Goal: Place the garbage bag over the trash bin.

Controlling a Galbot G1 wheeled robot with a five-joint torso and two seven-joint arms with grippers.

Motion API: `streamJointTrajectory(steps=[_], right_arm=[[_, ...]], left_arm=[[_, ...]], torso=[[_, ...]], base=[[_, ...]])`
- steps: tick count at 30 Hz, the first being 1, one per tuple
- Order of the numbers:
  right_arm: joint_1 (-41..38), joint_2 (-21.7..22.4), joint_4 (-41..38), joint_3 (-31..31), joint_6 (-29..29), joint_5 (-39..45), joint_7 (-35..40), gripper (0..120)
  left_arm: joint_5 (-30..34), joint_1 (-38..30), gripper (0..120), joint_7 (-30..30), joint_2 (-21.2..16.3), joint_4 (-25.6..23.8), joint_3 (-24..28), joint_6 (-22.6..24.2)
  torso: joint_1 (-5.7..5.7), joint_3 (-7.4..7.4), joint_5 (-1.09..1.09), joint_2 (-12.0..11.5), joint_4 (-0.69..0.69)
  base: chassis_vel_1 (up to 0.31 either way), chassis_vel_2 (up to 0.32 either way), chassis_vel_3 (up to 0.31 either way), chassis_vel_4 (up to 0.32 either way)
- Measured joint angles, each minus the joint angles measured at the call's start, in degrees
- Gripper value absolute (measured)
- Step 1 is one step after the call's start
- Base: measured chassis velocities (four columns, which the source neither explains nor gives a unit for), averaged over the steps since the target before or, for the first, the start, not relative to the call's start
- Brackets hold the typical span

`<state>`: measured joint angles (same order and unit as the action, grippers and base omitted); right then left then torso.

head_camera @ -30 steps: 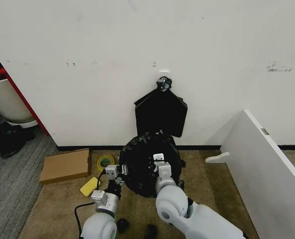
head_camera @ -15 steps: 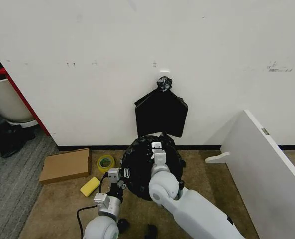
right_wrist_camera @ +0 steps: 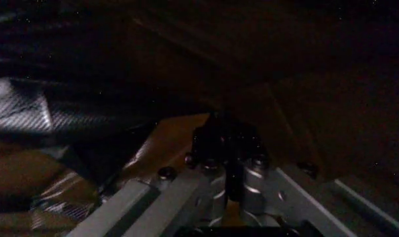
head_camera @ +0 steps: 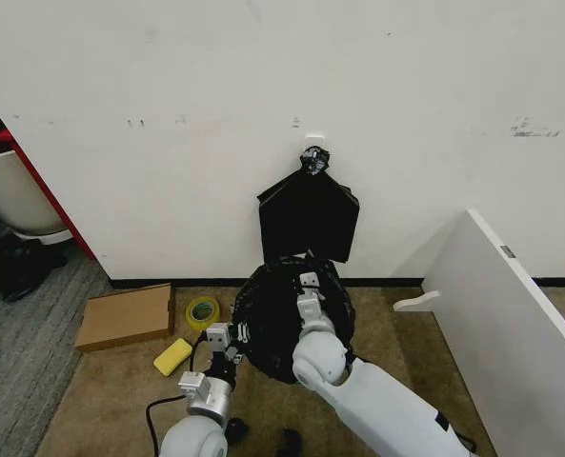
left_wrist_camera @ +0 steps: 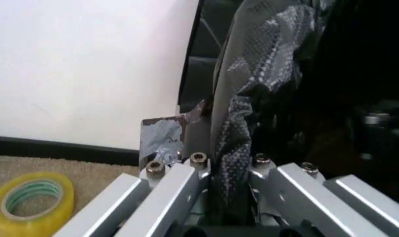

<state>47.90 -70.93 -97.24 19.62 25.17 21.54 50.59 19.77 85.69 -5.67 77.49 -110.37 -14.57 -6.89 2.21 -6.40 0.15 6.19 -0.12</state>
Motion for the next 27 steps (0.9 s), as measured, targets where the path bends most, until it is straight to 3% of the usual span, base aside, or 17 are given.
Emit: streamJointTrajectory(steps=[6, 12, 19, 27], right_arm=[[3.19, 1.77, -6.62, 1.45, 0.21, 1.31, 0.00, 0], [4.15, 2.92, -13.74, 2.31, 5.44, 13.89, 2.53, 0], [4.29, 2.99, -14.78, 1.99, 9.35, 24.90, 4.88, 0], [3.13, 1.76, -12.20, 1.92, 9.69, 27.56, 5.06, 0]], left_arm=[[-0.08, -0.16, 1, -0.23, -0.07, 0.67, -0.34, 0.11], [-1.16, 0.07, 1, -0.19, 0.01, 1.09, -0.35, -0.10], [-3.12, -0.82, 1, 0.90, 0.59, 1.45, -1.03, -3.80], [-2.67, -1.44, 1, 3.53, 0.72, 1.38, -1.38, -7.57]], torso=[[0.00, 0.00, 0.00, 0.00, 0.00], [0.00, 0.00, 0.00, 0.00, 0.00], [0.00, 0.00, 0.00, 0.00, 0.00], [0.00, 0.00, 0.00, 0.00, 0.00]], base=[[0.000, 0.000, 0.000, 0.000], [0.000, 0.000, 0.000, 0.000], [0.000, 0.000, 0.000, 0.000], [0.000, 0.000, 0.000, 0.000]])
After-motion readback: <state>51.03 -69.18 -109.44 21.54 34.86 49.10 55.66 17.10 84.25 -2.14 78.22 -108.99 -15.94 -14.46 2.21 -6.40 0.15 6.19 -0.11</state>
